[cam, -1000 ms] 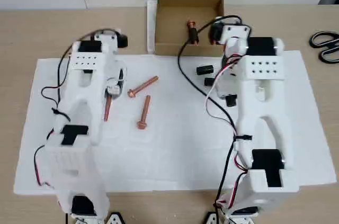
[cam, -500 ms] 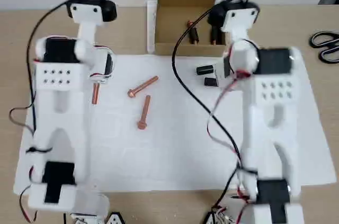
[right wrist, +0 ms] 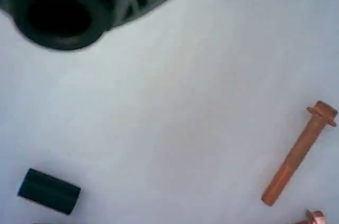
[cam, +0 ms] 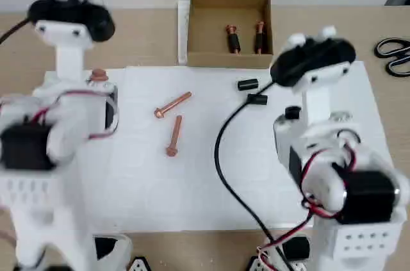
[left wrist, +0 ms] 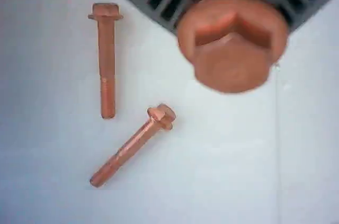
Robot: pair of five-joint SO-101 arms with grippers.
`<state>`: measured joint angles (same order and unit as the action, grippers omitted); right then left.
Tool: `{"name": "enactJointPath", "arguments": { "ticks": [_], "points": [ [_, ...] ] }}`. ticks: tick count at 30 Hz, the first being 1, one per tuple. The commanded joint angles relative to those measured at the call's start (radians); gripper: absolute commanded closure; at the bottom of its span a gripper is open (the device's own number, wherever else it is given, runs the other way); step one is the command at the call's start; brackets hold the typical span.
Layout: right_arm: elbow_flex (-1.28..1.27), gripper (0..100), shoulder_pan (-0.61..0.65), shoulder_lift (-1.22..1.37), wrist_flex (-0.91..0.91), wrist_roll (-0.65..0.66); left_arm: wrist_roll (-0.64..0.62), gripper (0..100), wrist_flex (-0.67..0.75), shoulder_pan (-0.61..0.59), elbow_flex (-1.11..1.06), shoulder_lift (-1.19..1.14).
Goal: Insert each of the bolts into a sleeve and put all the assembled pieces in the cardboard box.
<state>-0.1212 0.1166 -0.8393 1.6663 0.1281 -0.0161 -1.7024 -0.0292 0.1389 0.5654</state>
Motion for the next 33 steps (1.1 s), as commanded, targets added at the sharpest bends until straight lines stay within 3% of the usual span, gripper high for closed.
{"name": "enactJointPath", "arguments": {
  "ticks": [1,8,15,20,24,33],
  "points": [
    [-0.155,99.5,0.001,-0.108,-0.105,-0.008,-0.005,99,0.155,0.005,-0.105,0.181],
    [-0.473,99.4,0.022,-0.291,-0.423,-0.017,-0.232,99,0.526,0.005,-0.478,0.446],
    [-0.806,99.3,0.157,-0.536,-0.624,-0.017,-0.264,99,0.784,0.005,-0.742,0.634],
    [-1.02,99.5,0.223,-0.67,-0.766,-0.017,-0.267,99,0.855,0.075,-0.869,0.707],
    [-1.117,99.5,0.283,-0.7,-0.86,-0.095,-0.353,99,0.887,0.186,-0.911,0.701],
    [-1.22,99.5,0.42,-0.708,-0.952,-0.141,-0.465,99,0.885,0.252,-0.92,0.598]
  ]
}}
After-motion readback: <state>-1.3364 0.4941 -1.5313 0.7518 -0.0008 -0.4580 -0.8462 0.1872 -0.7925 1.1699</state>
